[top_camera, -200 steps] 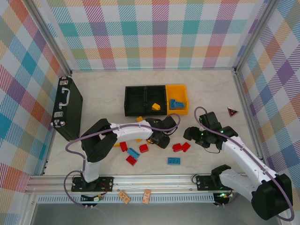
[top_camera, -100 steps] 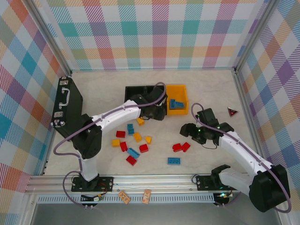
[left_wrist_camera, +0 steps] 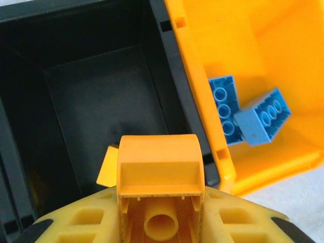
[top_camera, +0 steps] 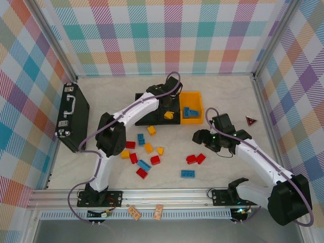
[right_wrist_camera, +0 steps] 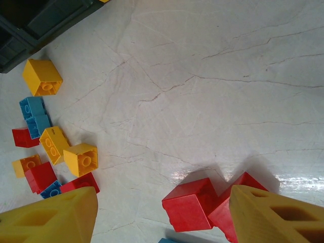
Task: Sort the legos into containers by color
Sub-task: Place the lego in the container.
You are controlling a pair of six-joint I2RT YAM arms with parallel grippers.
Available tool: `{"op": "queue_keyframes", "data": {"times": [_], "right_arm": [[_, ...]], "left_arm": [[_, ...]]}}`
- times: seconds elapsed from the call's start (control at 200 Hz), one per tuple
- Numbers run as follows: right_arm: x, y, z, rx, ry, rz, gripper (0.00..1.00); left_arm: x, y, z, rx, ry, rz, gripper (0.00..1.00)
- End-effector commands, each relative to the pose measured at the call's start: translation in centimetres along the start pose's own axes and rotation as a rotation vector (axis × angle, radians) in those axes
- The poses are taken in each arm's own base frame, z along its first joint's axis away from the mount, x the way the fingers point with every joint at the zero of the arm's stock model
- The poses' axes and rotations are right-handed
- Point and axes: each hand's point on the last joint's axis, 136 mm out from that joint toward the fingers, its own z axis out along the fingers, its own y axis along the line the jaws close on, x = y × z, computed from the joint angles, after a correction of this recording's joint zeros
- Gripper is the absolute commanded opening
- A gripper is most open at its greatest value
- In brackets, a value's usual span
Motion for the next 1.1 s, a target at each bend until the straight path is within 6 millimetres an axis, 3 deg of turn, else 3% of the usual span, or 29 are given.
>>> {"op": "queue_keyframes", "data": {"times": [0.0,0.345,0.71,0.855,1.095], "right_arm": [[-1.0,1.1,-0.5,-0.033,-0.026,-0.007,0.7],[-1.1,1.2,-0.3,-0.034,-0.022,-0.004,0.7],[-1.2,1.1,-0.7,-0.023,-0.031,-0.01,0.7],[-1.1,1.1,-0.7,-0.023,-0.031,-0.01,0.7],[-1.4,1.3,-0.8,-0.024,-0.036,-0.017,0.7]], "left_arm": [[-1.1,1.0,0.0,-0.027,0.0,-0.033,0.33],[-1.8,1.7,3.2,-0.072,0.002,-0.068,0.34],[-2.0,1.9,4.3,-0.086,-0.01,-0.088,0.37],[-2.2,1.9,4.0,-0.086,-0.014,-0.093,0.47],[-2.7,0.8,1.9,-0.045,-0.036,-0.096,0.48]]}}
